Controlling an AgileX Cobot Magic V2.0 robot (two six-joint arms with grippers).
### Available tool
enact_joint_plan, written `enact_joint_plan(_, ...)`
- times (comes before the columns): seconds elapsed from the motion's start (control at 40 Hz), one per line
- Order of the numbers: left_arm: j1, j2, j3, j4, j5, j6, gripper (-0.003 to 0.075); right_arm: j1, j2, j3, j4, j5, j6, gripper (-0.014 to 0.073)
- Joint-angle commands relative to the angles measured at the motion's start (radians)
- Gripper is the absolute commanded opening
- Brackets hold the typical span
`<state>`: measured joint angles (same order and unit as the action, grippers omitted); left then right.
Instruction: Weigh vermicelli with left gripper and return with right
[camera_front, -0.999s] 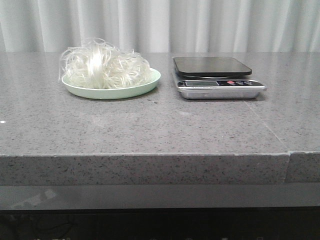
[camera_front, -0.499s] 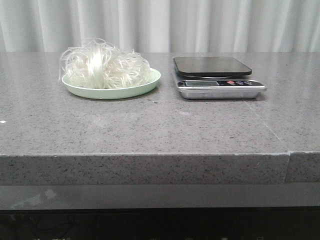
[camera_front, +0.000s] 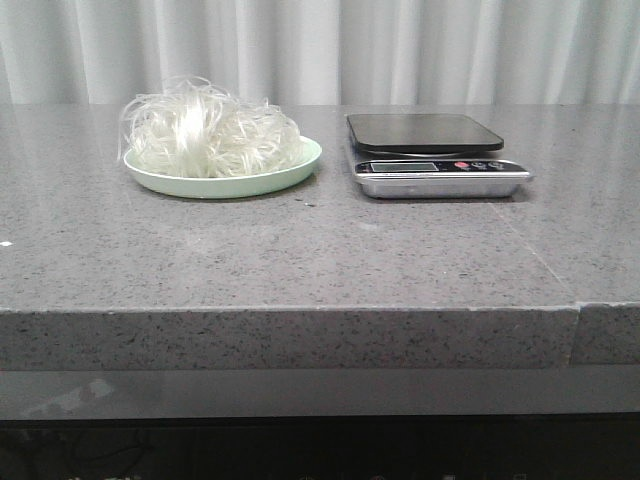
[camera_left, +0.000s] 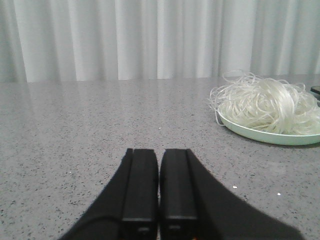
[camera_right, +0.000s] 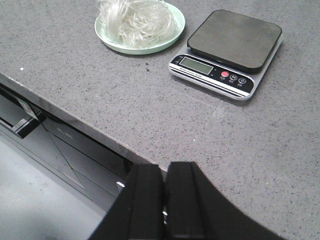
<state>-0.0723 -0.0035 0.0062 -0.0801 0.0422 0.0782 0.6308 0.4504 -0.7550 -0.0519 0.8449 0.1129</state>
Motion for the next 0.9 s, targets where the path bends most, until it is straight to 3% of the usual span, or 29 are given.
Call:
enact_joint_plan(0.0,0.001,-0.024,0.037,-0.011,-0.082,-0.013,0.0155,-0.001,0.006,-0.025,-0.015,-0.067,0.001,0.0195)
enact_joint_plan(0.325,0.001,-0.022,0.037,-0.011,-0.082,-0.013,0.0155,-0.041,-0.03,0.042,-0.017,-0.109,0.0,0.0195)
enact_joint_plan(0.599,0.002,-0.022,0.037,-0.011,-0.082,-0.013,0.0155,-0.316,-0.274,0.381,-0.02,-0.543,0.001,0.0195)
enact_joint_plan(0.874,0.002,-0.022,0.037,-0.011,-0.082,-0.013,0.0155,-0.548,-0.461,0.661,-0.01,-0.765,0.002,0.0195)
